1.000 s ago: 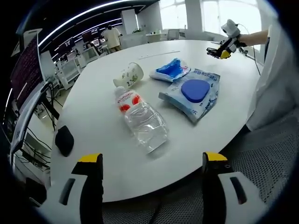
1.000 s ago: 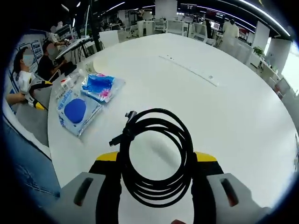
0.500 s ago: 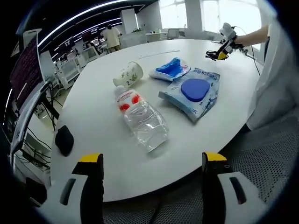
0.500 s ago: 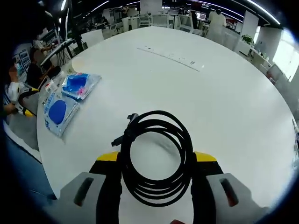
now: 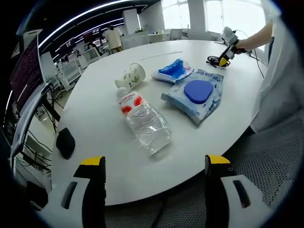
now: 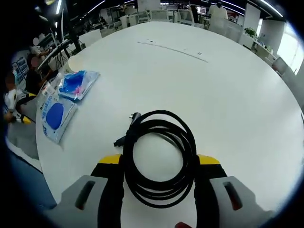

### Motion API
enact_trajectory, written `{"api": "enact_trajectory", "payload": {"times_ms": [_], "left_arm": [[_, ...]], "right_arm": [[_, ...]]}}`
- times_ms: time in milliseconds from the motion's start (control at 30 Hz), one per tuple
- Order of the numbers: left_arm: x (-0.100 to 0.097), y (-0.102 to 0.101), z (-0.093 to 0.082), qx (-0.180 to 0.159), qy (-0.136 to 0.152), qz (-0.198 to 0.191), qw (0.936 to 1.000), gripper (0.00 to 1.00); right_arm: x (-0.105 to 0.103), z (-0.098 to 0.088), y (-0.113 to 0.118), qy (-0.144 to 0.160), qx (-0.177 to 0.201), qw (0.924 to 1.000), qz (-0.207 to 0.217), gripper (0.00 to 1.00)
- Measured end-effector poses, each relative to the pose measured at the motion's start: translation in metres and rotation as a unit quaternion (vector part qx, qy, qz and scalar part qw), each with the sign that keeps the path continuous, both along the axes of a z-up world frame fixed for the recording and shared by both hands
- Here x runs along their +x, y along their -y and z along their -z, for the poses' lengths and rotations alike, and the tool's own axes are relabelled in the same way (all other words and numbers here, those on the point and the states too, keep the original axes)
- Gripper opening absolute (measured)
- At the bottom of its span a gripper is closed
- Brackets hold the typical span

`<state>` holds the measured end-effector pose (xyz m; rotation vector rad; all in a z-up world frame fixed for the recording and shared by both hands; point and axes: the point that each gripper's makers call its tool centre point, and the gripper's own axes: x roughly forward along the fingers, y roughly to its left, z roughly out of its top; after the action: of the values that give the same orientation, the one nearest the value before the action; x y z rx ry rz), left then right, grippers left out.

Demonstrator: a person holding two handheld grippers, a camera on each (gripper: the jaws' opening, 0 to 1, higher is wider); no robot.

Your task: Arrange the tabletop items into an orderly group along one side of the table until the central work area is clear of visible clutter.

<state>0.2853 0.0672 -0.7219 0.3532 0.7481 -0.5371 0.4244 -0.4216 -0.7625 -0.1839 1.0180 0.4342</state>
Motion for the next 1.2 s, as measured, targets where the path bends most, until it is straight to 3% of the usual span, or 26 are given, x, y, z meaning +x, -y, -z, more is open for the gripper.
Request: {"api": "enact_trajectory", "payload": {"times_ms": [867, 1200], "left_arm": [[0.001, -0.003, 0.002, 0.0, 0.001, -0.003, 1.0, 0.89], [0.001, -0.003, 0.002, 0.003, 0.002, -0.002, 1.0, 0.89]], "right_arm": [[-0.006, 0.003, -0.005, 0.008, 0.011, 0.9999, -0.002, 0.64], [-0.009, -0.012, -0.003, 0.034, 0.049, 0.9978, 0.029, 0.9]]}}
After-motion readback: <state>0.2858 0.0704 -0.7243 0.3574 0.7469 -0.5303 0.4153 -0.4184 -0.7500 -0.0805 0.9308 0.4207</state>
